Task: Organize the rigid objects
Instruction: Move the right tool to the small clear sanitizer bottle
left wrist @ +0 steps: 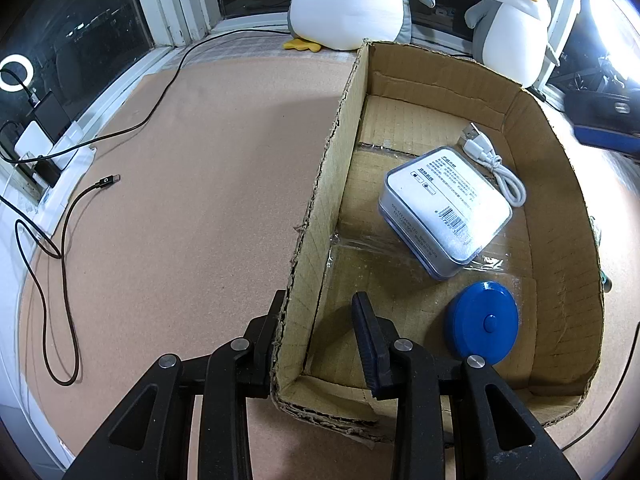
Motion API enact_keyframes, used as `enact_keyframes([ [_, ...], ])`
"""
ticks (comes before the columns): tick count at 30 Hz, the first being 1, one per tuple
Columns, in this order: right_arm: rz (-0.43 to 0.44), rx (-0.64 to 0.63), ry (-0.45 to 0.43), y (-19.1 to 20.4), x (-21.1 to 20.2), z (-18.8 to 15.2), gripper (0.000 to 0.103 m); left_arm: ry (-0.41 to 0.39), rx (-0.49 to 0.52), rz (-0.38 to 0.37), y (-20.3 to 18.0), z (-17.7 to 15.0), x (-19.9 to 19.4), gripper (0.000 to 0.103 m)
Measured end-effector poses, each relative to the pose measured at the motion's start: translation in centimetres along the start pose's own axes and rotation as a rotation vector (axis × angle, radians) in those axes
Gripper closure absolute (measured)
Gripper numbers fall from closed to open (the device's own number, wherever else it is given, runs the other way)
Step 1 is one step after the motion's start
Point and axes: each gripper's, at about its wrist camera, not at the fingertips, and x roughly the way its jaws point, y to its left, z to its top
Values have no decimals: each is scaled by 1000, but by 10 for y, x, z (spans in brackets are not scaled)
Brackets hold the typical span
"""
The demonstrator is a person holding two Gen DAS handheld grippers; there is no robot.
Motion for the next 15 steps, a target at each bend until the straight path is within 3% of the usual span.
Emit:
enact_keyframes([
  [9,-66,121,-47,-51,-44,-16,63,0,4,0,0,1,0,69],
  [15,-133,234,-3,-91,-42,-33,63,0,5,0,0,1,0,69],
])
